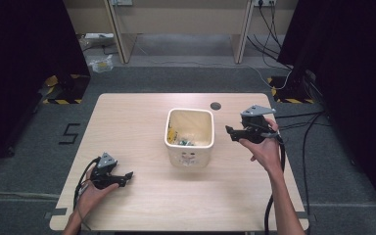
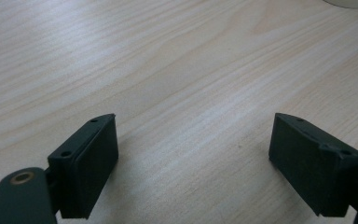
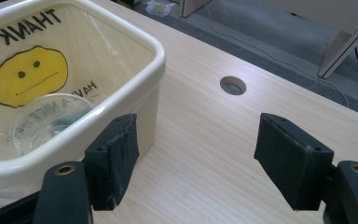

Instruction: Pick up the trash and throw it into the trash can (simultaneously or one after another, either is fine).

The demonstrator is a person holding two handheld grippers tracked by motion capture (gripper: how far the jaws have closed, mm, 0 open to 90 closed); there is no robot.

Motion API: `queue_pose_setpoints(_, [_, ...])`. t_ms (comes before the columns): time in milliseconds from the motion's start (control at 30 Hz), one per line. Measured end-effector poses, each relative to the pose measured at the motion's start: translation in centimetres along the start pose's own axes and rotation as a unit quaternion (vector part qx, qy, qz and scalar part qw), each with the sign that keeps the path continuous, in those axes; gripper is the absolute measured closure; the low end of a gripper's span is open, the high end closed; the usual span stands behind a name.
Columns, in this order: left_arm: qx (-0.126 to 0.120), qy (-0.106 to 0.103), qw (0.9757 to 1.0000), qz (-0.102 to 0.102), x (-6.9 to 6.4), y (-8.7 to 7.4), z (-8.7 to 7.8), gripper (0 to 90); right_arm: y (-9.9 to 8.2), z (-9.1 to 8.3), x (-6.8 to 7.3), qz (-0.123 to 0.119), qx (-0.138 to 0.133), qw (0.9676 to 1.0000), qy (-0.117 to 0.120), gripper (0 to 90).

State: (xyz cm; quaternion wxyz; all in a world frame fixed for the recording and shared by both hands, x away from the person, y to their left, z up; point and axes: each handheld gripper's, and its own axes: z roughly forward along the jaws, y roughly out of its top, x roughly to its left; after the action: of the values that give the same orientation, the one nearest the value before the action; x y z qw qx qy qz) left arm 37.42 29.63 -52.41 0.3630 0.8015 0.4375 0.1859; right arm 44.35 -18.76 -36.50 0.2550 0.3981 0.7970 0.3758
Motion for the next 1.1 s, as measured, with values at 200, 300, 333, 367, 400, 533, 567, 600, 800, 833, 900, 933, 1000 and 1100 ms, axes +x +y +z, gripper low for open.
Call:
queue_pose_setpoints(200, [0.001,0.000,1.0000,0.002,0.0,0.0,0.0,14.7,-0.6,-0.1,-0.3,0.004,0.005,1.0000,-0.004,29.8])
queue_pose_setpoints(300, [0.001,0.000,1.0000,0.001,0.0,0.0,0.0,14.7,-0.9,0.0,-0.3,0.006,0.005,1.0000,-0.003,29.8])
queue_pose_setpoints(333, [0.002,0.000,1.0000,0.001,0.0,0.0,0.0,14.7,-1.1,0.0,-0.3,0.006,0.007,1.0000,-0.003,29.8])
queue_pose_setpoints(367, [0.000,0.000,1.0000,0.000,0.0,0.0,0.0,14.7,-1.1,0.0,-0.3,0.006,0.007,1.0000,-0.003,29.8])
queue_pose_setpoints(400, [0.000,0.000,1.0000,0.000,0.0,0.0,0.0,14.7,-1.2,0.1,-0.3,0.006,0.009,0.9999,-0.004,29.8])
queue_pose_setpoints(533, [0.001,0.000,1.0000,0.000,0.0,0.0,0.0,14.7,-1.8,0.2,-0.4,0.007,0.015,0.9999,-0.004,29.8])
queue_pose_setpoints(567, [0.000,0.000,1.0000,0.000,0.0,0.0,0.0,14.7,-2.0,0.3,-0.4,0.007,0.017,0.9998,-0.004,29.8])
queue_pose_setpoints(600, [0.001,0.000,1.0000,0.000,0.0,0.0,0.0,14.7,-2.1,0.3,-0.4,0.009,0.018,0.9998,-0.004,29.8])
queue_pose_setpoints(800, [0.001,0.000,1.0000,0.000,0.0,0.0,0.0,14.7,-3.0,0.4,-0.5,0.012,0.023,0.9997,-0.003,29.8])
queue_pose_setpoints(833, [0.001,0.000,1.0000,0.000,0.0,0.0,0.0,14.7,-3.0,0.4,-0.5,0.012,0.023,0.9997,-0.003,29.8])
queue_pose_setpoints(900, [0.001,0.000,1.0000,0.000,0.0,0.0,0.0,14.7,-3.1,0.5,-0.5,0.009,0.027,0.9996,-0.005,29.6])
queue_pose_setpoints(933, [0.000,0.000,1.0000,0.000,0.0,0.0,0.0,14.7,-3.2,0.5,-0.5,0.010,0.026,0.9996,-0.006,29.6])
queue_pose_setpoints(1000, [0.001,0.000,1.0000,0.000,0.0,0.0,0.0,14.7,-3.3,0.4,-0.4,0.011,0.026,0.9996,-0.005,29.6])
queue_pose_setpoints(1100, [0.001,0.000,1.0000,0.000,0.0,0.0,0.0,14.7,-3.5,0.4,-0.3,0.008,0.027,0.9996,-0.008,29.0])
